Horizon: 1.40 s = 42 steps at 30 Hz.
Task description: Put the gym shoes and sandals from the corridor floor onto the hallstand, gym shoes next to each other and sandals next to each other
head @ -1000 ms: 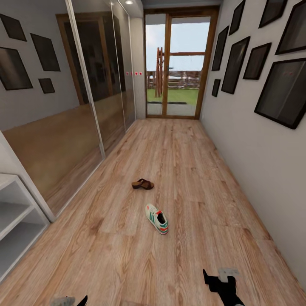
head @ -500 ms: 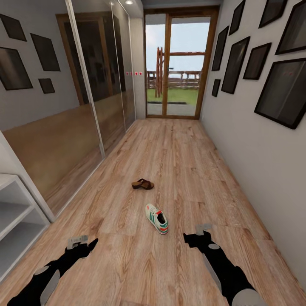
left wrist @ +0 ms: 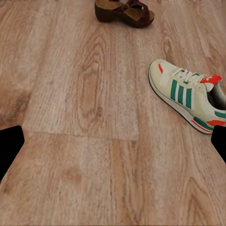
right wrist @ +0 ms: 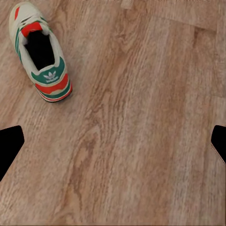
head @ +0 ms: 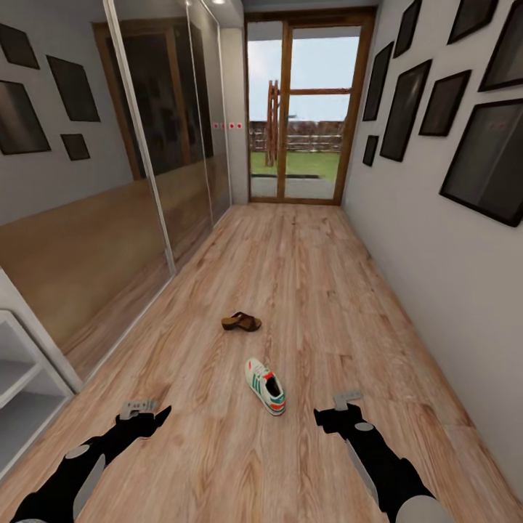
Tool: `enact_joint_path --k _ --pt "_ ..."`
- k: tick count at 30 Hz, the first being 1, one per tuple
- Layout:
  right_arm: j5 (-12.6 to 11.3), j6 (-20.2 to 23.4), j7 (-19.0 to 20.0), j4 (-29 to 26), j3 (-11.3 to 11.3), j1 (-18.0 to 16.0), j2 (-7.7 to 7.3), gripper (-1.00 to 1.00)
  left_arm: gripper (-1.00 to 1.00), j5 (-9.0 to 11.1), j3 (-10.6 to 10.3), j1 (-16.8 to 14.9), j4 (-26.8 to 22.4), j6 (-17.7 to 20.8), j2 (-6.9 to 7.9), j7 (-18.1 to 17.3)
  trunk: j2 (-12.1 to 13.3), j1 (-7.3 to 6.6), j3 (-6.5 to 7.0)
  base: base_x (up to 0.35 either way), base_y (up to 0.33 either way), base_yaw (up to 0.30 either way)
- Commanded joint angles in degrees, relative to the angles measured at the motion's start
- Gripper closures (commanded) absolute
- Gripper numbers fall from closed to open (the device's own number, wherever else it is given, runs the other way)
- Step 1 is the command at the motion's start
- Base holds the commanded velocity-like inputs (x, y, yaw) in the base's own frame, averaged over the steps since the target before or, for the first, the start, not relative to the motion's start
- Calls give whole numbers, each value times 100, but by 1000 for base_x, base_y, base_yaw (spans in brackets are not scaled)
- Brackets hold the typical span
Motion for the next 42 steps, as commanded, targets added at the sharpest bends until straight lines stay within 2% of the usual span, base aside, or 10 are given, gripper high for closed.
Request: enact_joint_path --k 1,14,26,31,36,39,40,42 --pt "33 34 1 14 6 -1 -1 -100 -100 4 11 -14 2 4 -2 -37 -2 2 -8 322 -110 58" --pt "45 27 -15 57 6 4 -3 -100 -100 -48 -5 -40 -8 13 -6 -358 -2 2 -88 327 -113 137" --pt "50 -30 -17 24 44 5 9 -100 -100 -49 -58 -44 -18 10 -6 -409 -2 2 -147 328 -112 112" --pt "53 -128 -36 -4 388 4 31 -100 -100 -49 -101 -42 -24 3 -6 -404 -2 2 -150 172 -46 12" --pt "54 -150 -63 -7 825 1 129 -100 -100 -49 -120 -41 -25 -1 0 -409 -2 2 -151 56 -15 4" --pt "58 -148 -71 -4 1036 0 231 -100 -100 -53 -124 -41 -25 -2 -2 -410 -2 2 -151 22 -6 2" --pt "62 -150 -75 4 1250 -1 363 -100 -100 -56 -130 -41 -26 -3 -4 -411 -2 2 -151 7 -2 0" --pt "61 -151 -76 7 1317 -1 403 -100 -100 -56 -133 -40 -26 -3 -5 -411 -2 2 -151 5 -1 0"
